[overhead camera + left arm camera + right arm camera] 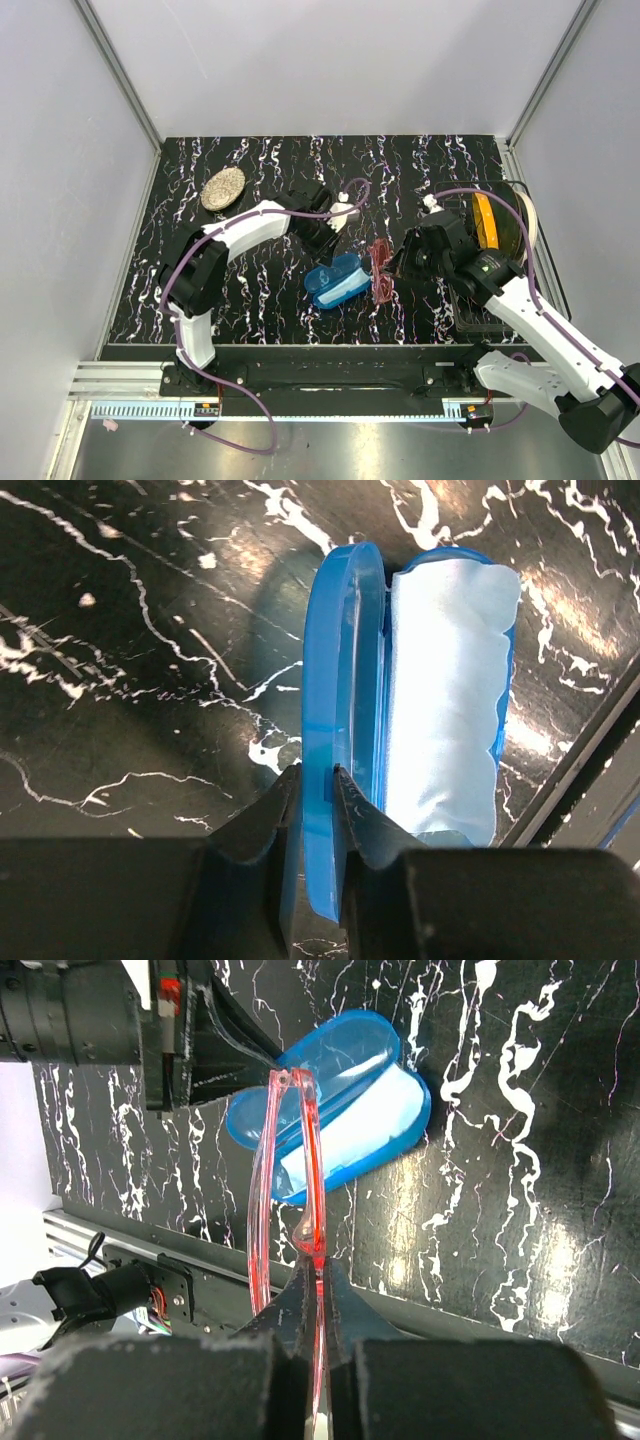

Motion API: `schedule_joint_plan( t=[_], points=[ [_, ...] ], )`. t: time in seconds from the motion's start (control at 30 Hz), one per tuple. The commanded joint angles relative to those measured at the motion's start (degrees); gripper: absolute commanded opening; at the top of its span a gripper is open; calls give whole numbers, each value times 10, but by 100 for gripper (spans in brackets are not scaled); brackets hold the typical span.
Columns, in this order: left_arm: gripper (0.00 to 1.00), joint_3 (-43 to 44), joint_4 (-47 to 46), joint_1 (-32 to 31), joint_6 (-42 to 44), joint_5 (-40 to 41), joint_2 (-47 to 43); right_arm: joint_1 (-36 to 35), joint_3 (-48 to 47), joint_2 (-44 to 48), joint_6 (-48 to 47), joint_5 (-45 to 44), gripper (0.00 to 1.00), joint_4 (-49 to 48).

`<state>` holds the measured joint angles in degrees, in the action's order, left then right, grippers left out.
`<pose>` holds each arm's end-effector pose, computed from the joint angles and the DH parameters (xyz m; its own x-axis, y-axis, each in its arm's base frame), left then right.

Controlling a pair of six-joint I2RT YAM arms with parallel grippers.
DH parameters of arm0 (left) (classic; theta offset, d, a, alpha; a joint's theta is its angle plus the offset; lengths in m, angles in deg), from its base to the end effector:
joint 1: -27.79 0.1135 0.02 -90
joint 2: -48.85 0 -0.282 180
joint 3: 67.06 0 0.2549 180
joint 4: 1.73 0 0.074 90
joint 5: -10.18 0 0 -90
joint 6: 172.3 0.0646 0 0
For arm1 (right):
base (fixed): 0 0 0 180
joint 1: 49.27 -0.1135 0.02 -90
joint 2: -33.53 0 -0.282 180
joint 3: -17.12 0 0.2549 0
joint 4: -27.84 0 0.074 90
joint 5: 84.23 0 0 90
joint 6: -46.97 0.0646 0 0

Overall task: Organize the sunglasses
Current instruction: Adjust the sunglasses case at the center of the board.

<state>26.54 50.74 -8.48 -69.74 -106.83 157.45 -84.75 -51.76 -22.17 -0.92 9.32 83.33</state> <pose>0.3104 -0.2642 0.1933 -0.5818 0.6672 -0.4652 0.8133 0.4818 -0.3261 0.1701 0.1261 0.3114 -0.8201 0.2373 -0.5207 -0.0899 0.8452 0.5268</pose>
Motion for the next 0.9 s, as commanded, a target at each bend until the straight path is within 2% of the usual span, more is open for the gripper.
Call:
schedule_joint_plan(
  t=[0.0, 0.07, 0.2, 0.23, 0.43, 0.7, 0.87],
  points=[
    [0, -14, -32, 2, -88, 75, -67, 5, 7, 8, 5, -16, 0, -11],
    [0, -27, -36, 1, -124, 98, -84, 5, 9, 3, 5, -20, 0, -13],
    [0, -44, -33, -13, -203, 208, -123, 4, 6, -17, 5, -29, 0, -13],
    [0, -49, -26, -16, -242, 264, -128, 4, 4, -30, 5, -33, 0, -14],
    [0, -67, 1, -56, -380, 439, -144, 4, -22, -107, -4, -59, 0, -30],
    [0, -48, 49, -101, -509, 572, -94, -20, -84, -214, -12, -81, 0, -81],
    [0, -21, 86, -105, -541, 602, -73, -58, -115, -287, -8, -115, 0, -115]
  ],
)
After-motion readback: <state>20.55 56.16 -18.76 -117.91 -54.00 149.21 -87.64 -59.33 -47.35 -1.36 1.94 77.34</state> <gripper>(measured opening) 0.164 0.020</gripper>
